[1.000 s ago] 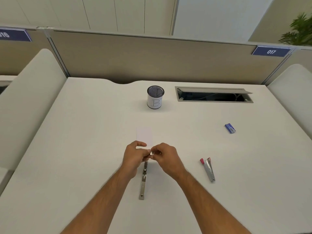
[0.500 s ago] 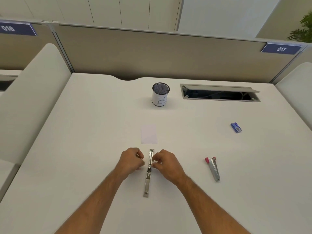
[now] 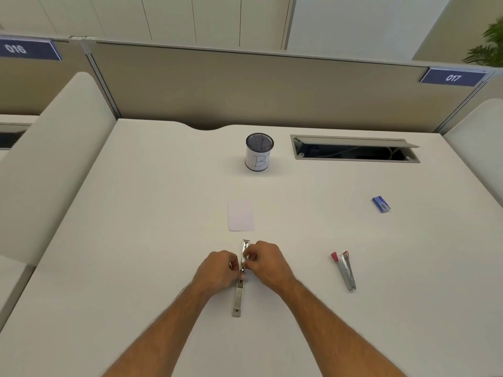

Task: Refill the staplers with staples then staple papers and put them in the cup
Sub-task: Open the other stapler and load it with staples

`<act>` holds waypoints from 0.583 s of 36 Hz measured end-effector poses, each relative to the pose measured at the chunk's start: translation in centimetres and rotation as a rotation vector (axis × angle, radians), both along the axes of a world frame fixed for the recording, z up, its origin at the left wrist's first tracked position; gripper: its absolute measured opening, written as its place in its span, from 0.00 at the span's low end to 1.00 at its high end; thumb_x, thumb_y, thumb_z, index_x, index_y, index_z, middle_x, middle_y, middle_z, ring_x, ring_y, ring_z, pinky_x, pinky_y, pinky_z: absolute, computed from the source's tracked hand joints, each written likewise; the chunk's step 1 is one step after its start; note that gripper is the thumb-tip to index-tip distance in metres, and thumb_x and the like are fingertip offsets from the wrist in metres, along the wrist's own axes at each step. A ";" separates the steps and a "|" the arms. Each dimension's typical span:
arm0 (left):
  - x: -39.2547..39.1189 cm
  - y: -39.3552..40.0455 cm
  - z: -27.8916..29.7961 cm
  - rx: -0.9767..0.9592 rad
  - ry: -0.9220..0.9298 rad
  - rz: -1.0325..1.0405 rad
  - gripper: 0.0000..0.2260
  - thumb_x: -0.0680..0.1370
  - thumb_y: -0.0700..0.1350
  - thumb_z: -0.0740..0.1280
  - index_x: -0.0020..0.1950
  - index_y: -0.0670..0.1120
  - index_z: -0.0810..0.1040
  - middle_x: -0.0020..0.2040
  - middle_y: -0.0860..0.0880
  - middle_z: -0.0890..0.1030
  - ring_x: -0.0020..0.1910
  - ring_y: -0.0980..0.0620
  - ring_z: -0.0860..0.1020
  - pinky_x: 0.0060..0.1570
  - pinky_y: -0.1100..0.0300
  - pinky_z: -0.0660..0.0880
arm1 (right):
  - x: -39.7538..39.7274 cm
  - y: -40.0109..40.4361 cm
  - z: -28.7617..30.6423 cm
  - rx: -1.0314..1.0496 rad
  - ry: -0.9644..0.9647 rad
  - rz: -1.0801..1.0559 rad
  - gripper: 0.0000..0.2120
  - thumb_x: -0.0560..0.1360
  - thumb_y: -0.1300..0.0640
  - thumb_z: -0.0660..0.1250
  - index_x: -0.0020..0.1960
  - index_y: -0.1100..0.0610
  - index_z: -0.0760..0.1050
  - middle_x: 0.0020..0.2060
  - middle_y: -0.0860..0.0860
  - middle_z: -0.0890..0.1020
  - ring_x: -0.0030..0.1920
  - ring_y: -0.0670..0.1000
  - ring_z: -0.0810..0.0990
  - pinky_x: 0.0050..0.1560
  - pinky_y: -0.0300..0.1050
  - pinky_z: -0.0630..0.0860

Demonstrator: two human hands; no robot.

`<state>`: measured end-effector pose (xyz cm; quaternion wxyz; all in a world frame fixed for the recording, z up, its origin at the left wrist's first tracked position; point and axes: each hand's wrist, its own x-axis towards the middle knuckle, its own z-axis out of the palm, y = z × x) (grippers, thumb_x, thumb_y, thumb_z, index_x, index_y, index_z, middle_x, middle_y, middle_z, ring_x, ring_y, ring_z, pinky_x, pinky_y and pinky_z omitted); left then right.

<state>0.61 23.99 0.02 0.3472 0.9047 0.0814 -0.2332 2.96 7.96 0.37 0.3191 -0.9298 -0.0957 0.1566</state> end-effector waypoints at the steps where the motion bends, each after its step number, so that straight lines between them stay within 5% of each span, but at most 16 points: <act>1: 0.0 0.0 0.0 0.000 -0.003 -0.001 0.14 0.69 0.55 0.80 0.34 0.52 0.77 0.34 0.54 0.77 0.33 0.55 0.74 0.34 0.60 0.67 | 0.0 0.0 0.0 -0.002 0.000 0.003 0.09 0.74 0.59 0.69 0.52 0.55 0.84 0.45 0.51 0.82 0.47 0.51 0.81 0.50 0.46 0.77; 15: 0.4 -0.1 -0.7 0.004 0.027 0.027 0.17 0.69 0.52 0.81 0.30 0.50 0.75 0.21 0.58 0.74 0.21 0.64 0.71 0.26 0.67 0.63 | -0.1 -0.8 0.3 0.066 0.015 0.012 0.10 0.73 0.62 0.66 0.49 0.55 0.84 0.45 0.51 0.81 0.46 0.50 0.80 0.50 0.46 0.78; 21: 0.4 -0.2 -0.5 0.017 0.019 0.023 0.15 0.70 0.49 0.79 0.30 0.49 0.75 0.28 0.54 0.76 0.30 0.54 0.71 0.33 0.61 0.68 | -0.9 -0.9 0.0 -0.007 -0.010 0.212 0.12 0.76 0.60 0.64 0.53 0.55 0.85 0.50 0.52 0.77 0.50 0.51 0.77 0.51 0.46 0.75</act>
